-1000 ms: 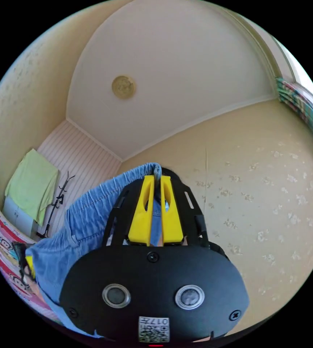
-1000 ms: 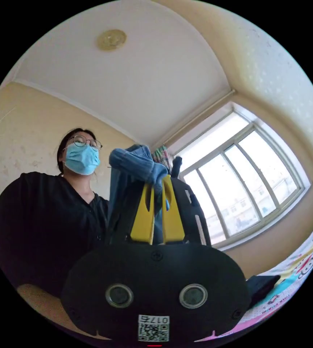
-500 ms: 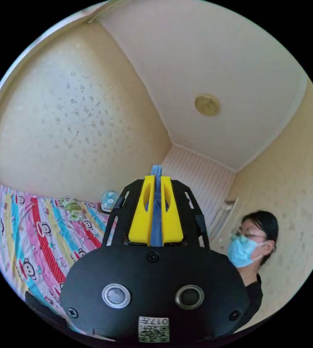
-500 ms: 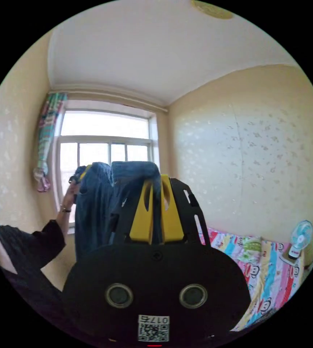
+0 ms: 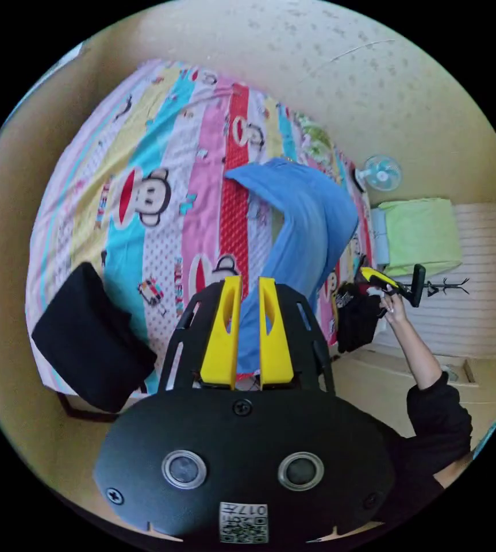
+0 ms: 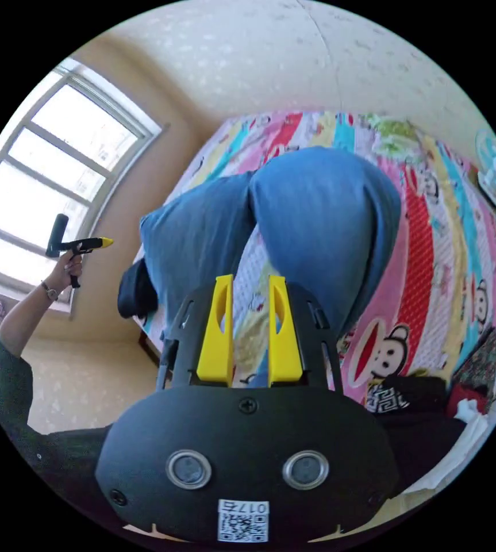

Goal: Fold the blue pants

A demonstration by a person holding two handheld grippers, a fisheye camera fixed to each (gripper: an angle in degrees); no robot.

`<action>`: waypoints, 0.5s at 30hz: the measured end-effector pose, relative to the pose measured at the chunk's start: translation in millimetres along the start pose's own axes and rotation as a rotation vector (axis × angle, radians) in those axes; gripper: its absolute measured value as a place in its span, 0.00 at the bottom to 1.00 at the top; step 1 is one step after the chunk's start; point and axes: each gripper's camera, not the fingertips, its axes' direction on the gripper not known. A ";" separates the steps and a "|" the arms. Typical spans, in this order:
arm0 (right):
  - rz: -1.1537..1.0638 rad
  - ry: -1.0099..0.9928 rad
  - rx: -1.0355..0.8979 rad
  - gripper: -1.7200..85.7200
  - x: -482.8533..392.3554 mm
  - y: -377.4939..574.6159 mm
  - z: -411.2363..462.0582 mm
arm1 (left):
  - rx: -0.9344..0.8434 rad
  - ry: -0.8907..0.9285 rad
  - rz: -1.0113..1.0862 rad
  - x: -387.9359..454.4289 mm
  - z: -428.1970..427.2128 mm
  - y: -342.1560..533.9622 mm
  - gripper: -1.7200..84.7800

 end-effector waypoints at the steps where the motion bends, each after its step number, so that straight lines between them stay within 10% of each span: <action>1: 0.023 -0.037 -0.082 0.14 18.7 27.0 39.3 | -0.035 0.008 -0.013 -17.3 17.8 7.1 0.10; 15: 0.257 -0.389 0.028 0.21 69.2 171.5 82.3 | -0.289 -0.084 0.142 -135.5 121.0 61.8 0.11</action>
